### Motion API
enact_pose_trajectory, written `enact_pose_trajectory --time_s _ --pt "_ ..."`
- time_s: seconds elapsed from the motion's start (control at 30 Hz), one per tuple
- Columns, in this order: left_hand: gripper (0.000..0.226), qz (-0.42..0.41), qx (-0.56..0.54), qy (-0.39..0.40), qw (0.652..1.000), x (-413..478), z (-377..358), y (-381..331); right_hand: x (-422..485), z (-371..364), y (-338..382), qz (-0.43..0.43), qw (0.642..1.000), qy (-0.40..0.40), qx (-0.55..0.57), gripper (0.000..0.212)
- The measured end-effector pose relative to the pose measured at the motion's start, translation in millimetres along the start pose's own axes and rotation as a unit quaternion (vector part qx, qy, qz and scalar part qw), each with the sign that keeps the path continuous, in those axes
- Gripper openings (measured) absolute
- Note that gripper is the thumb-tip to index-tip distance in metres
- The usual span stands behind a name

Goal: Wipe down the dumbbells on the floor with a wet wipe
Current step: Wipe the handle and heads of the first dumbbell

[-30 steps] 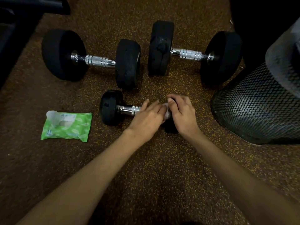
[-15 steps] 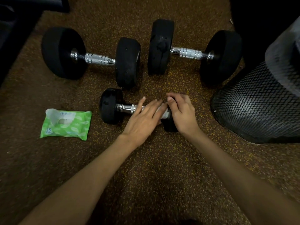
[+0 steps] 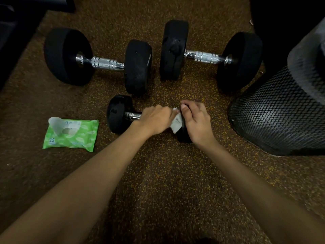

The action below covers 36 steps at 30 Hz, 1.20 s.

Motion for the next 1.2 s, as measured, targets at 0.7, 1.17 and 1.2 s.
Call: enact_pose_trajectory --time_s 0.7,1.17,1.2 --pt "0.057 -0.16 0.146 -0.192 0.957 -88 -40 -17 0 1 4 -0.024 0.999 0.027 -0.014 0.032" --pt "0.021 0.066 -0.274 -0.167 0.945 -80 68 30 22 42 79 0.026 0.999 0.024 -0.013 0.03" --pt "0.02 0.083 -0.304 -0.171 0.933 -75 82 37 27 40 88 0.011 0.999 0.026 0.046 0.027"
Point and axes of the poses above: each hand's wrist, its own x-axis towards the middle knuckle, its own z-axis out of the back of the hand, y = z × x, the point moved 7 cm from there along x, towards the middle knuckle, and after that the axes turned 7 degrees about z, right-handed, at the moved point
